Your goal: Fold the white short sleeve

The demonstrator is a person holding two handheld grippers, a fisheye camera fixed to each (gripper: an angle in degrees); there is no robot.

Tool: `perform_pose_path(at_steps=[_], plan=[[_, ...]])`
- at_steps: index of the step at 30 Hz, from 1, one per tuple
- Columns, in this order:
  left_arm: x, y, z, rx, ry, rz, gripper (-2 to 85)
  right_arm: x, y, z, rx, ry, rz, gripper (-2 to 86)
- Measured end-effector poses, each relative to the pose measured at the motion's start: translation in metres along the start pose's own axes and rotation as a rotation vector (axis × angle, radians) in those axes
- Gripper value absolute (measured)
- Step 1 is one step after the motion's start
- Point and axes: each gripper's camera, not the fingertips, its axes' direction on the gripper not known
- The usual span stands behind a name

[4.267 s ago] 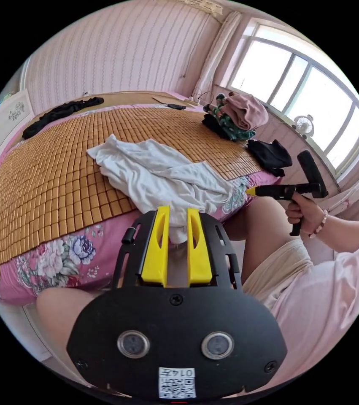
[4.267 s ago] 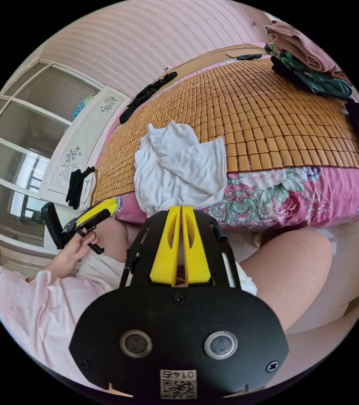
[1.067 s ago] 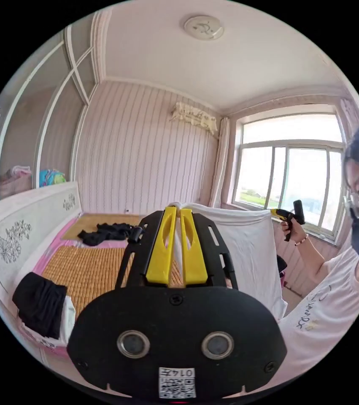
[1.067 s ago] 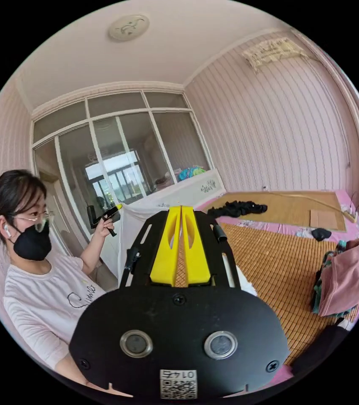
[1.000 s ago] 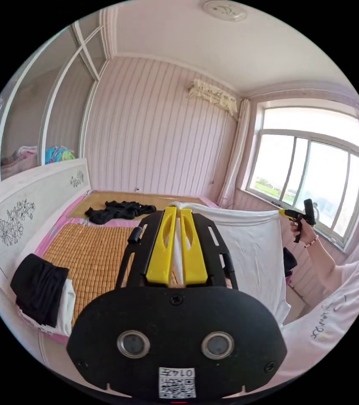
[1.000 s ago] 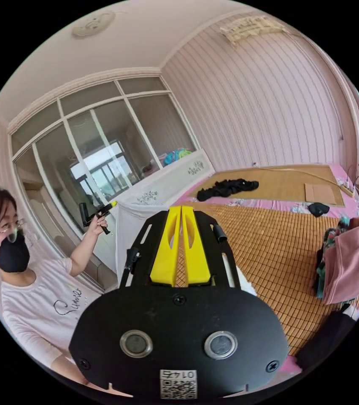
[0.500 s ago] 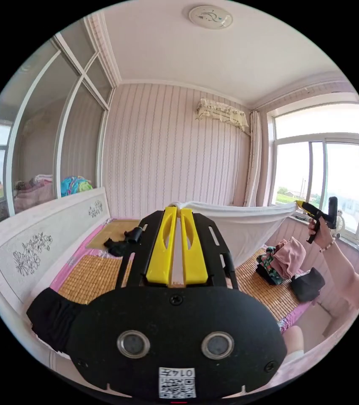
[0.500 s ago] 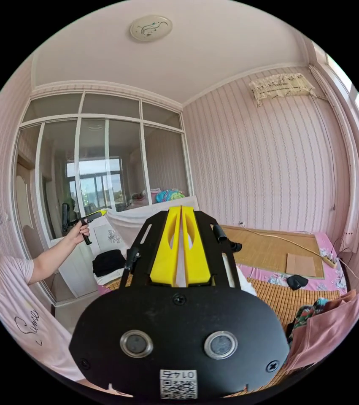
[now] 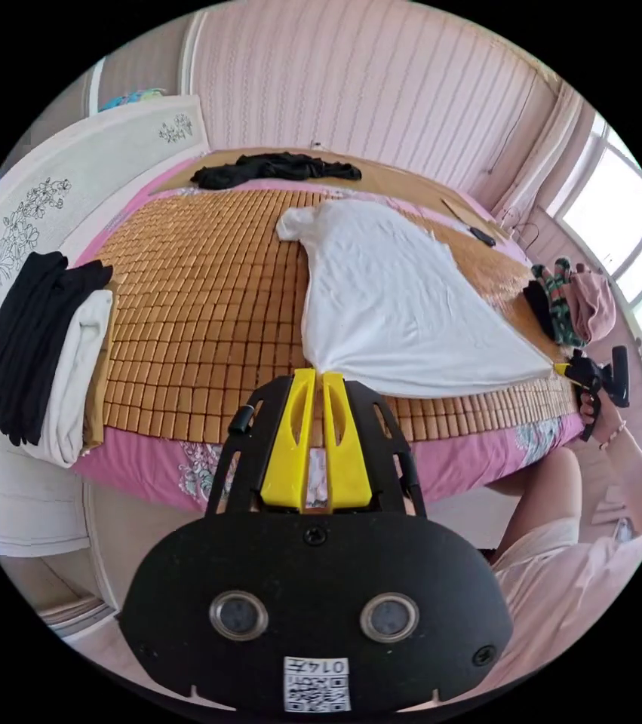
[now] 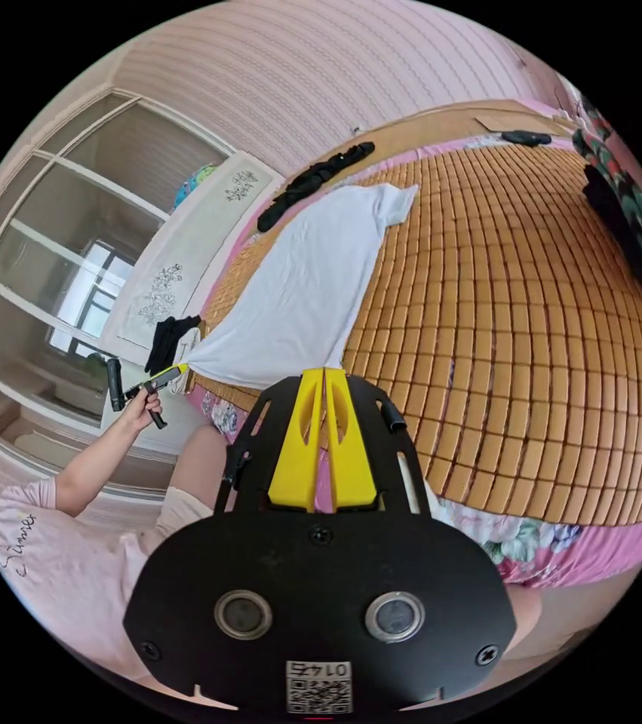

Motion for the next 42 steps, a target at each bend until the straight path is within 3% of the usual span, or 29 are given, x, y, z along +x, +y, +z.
perform_pose_path(at_steps=[19, 36, 42], plan=[[-0.042, 0.061, 0.066, -0.220, 0.074, 0.019, -0.7, 0.049, 0.009, 0.000, -0.250, 0.027, -0.078, -0.3], [-0.078, 0.087, 0.094, -0.242, 0.241, -0.023, -0.5, 0.094, -0.022, -0.030, -0.320, 0.021, 0.024, -0.4], [-0.081, 0.100, 0.099, -0.271, 0.198, 0.020, 1.3, 0.099, -0.025, -0.039, -0.378, -0.009, 0.008, -0.3]])
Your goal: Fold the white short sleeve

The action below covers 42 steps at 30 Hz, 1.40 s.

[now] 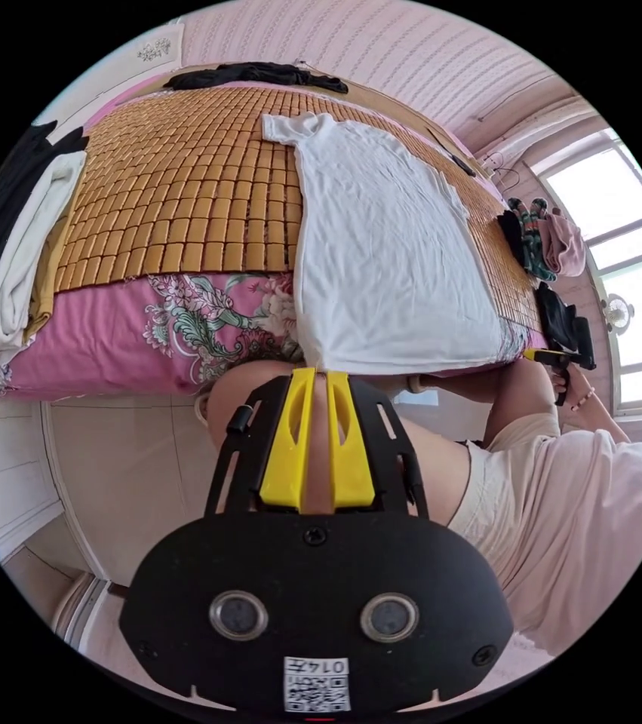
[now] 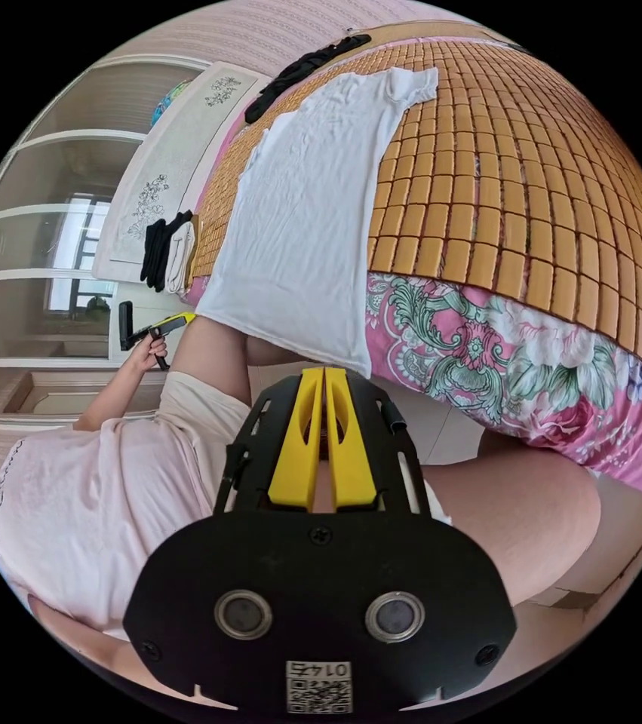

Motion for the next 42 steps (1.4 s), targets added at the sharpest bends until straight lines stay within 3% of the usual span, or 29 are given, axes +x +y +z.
perform_pose_path(at_steps=[6, 14, 18, 28, 34, 38, 42], plan=[[0.007, 0.037, -0.018, 0.098, -0.124, 0.030, 2.3, -0.010, 0.013, -0.014, 0.012, 0.106, -0.018, -0.3], [0.027, 0.065, -0.032, 0.250, -0.151, 0.058, 5.2, -0.038, 0.020, -0.034, 0.310, 0.249, -0.014, -0.2], [0.051, 0.052, -0.028, 0.362, -0.134, 0.136, 6.0, -0.042, 0.004, -0.036, 0.343, 0.341, 0.008, -0.1], [0.144, -0.106, 0.064, 0.358, -0.181, 0.588, 5.5, -0.016, -0.141, -0.041, 0.429, 0.388, -0.043, 5.6], [0.181, -0.227, 0.122, 0.353, -0.059, 0.731, 5.8, 0.019, -0.250, -0.053, 0.434, 0.392, 0.082, 7.0], [0.222, -0.284, 0.144, 0.292, -0.079, 0.847, 5.9, 0.022, -0.276, -0.068, 0.485, 0.419, 0.173, 7.2], [0.258, -0.325, 0.152, 0.277, -0.051, 0.819, 6.0, 0.018, -0.291, -0.073, 0.445, 0.404, 0.200, 7.7]])
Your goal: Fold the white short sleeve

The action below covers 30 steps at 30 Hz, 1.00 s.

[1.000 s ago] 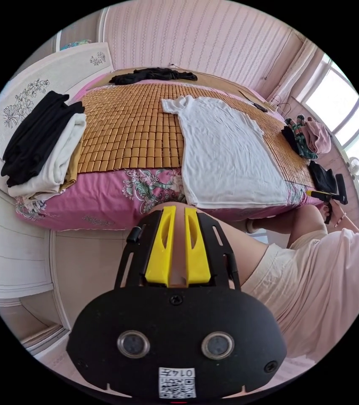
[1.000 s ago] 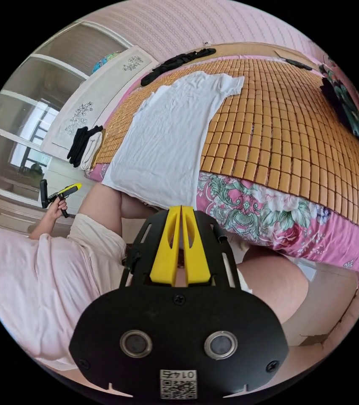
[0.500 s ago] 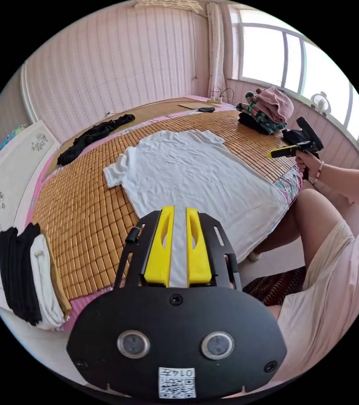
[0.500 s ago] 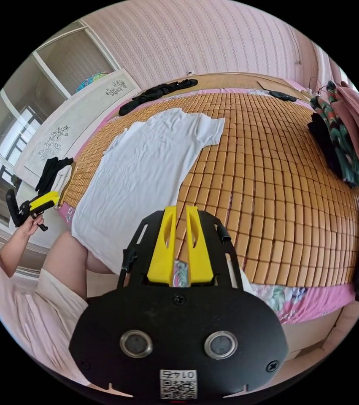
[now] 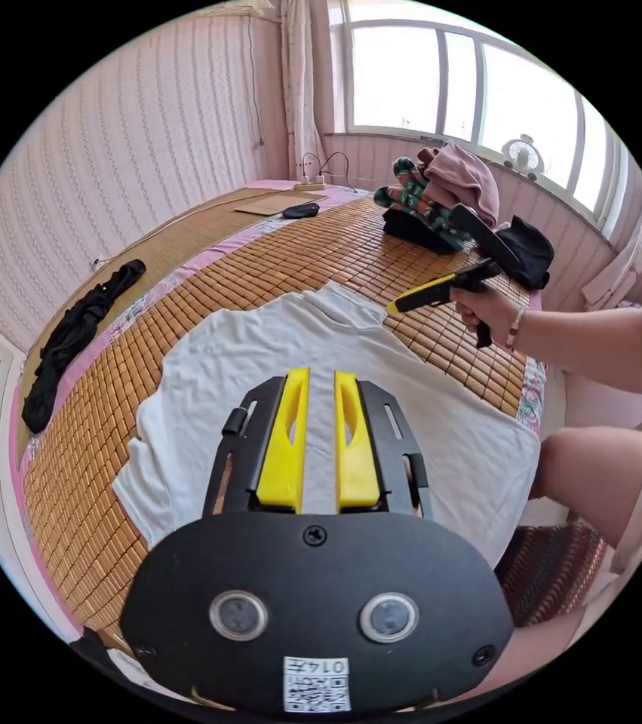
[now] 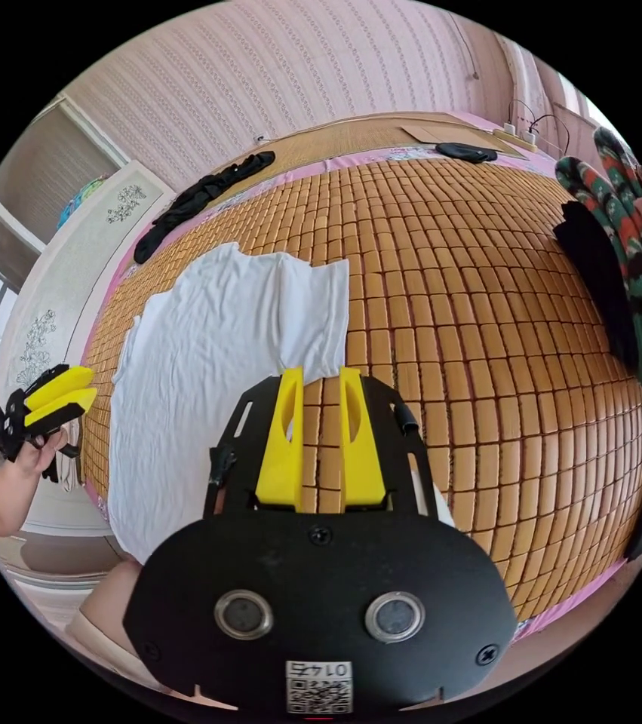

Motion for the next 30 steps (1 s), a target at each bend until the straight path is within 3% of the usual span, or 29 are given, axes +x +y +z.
perform_pose_path(at_steps=[4, 11, 17, 23, 30], plan=[[-0.002, -0.062, 0.050, -0.064, 0.051, 0.030, 6.3, 0.000, -0.020, 0.002, -0.031, -0.003, -0.009, 8.0], [-0.032, -0.166, 0.181, -0.150, 0.204, -0.094, 6.4, 0.015, -0.044, 0.019, -0.083, -0.065, 0.035, 4.7], [-0.032, -0.209, 0.268, -0.226, 0.181, -0.075, 8.5, 0.021, -0.060, 0.020, -0.096, -0.143, 0.086, 1.1], [-0.021, -0.220, 0.293, -0.266, 0.178, 0.037, 1.4, 0.019, -0.069, 0.023, -0.084, -0.178, 0.099, 0.3], [-0.004, -0.235, 0.299, -0.172, 0.273, 0.120, 0.3, 0.010, -0.068, 0.018, -0.030, -0.134, 0.153, 0.1]])
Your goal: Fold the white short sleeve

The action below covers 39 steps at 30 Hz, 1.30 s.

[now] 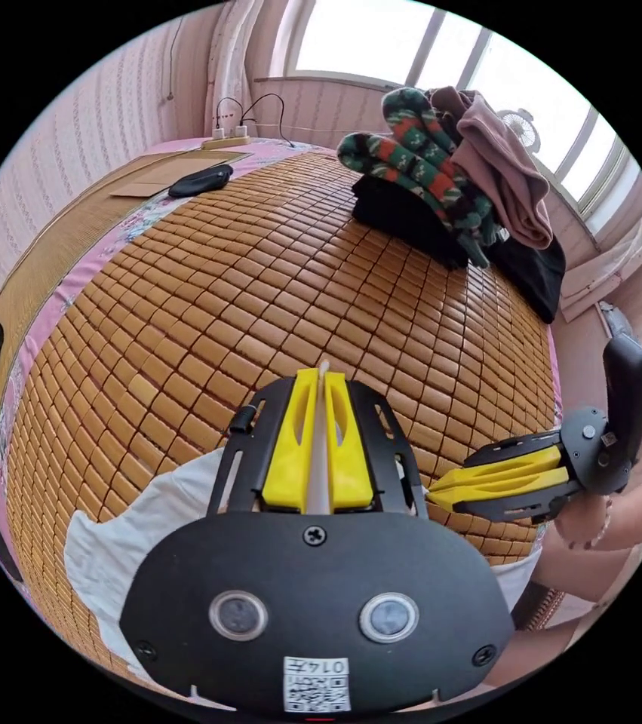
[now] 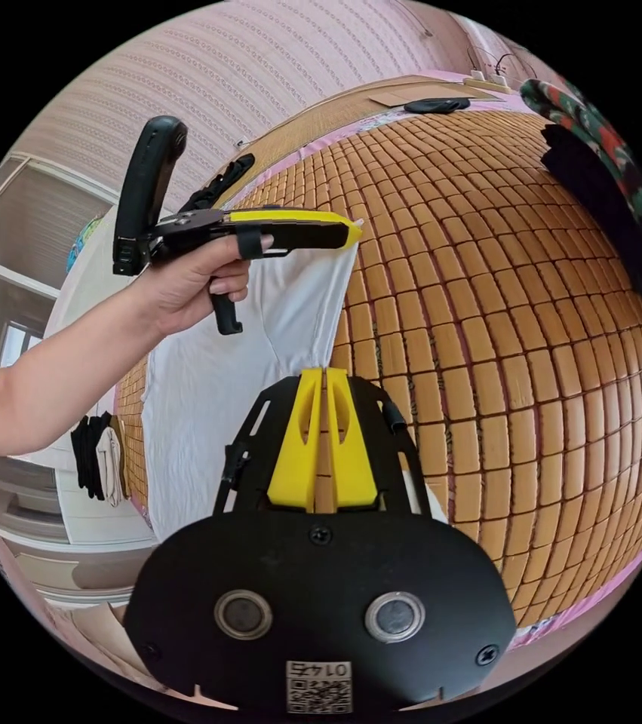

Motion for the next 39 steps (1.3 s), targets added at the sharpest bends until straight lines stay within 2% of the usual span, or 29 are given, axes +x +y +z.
perform_pose_path(at_steps=[4, 10, 12, 15, 19, 23, 31, 36, 39], plan=[[0.007, 0.005, 0.012, -0.025, -0.024, 0.049, 3.6, -0.007, 0.000, 0.016, -0.027, 0.017, 0.037, 0.2], [-0.022, 0.054, -0.076, 0.180, -0.062, -0.100, 7.0, -0.013, 0.001, 0.026, -0.014, -0.002, 0.052, 0.2], [-0.032, 0.091, -0.109, 0.224, -0.121, -0.175, 7.0, -0.019, 0.002, 0.026, -0.026, 0.020, 0.037, 0.1], [-0.041, 0.179, -0.158, 0.289, -0.339, -0.350, 4.5, -0.038, 0.005, 0.025, -0.034, 0.041, -0.006, -0.1], [-0.049, 0.304, -0.199, 0.192, -0.449, -0.659, 0.3, -0.113, 0.001, 0.056, -0.128, -0.038, -0.273, -0.2], [-0.050, 0.404, -0.221, 0.117, -0.473, -0.954, 3.3, -0.214, -0.008, 0.119, -0.249, -0.107, -0.592, -0.3], [-0.064, 0.501, -0.250, 0.170, -0.571, -1.119, 5.2, -0.388, -0.036, 0.235, -0.342, -0.193, -0.945, 0.1], [-0.090, 0.542, -0.257, 0.253, -0.486, -1.222, 6.6, -0.471, -0.043, 0.306, -0.346, -0.111, -1.045, 1.5], [-0.107, 0.561, -0.254, 0.297, -0.365, -1.244, 6.8, -0.506, -0.042, 0.348, -0.347, -0.005, -1.037, 4.2]])
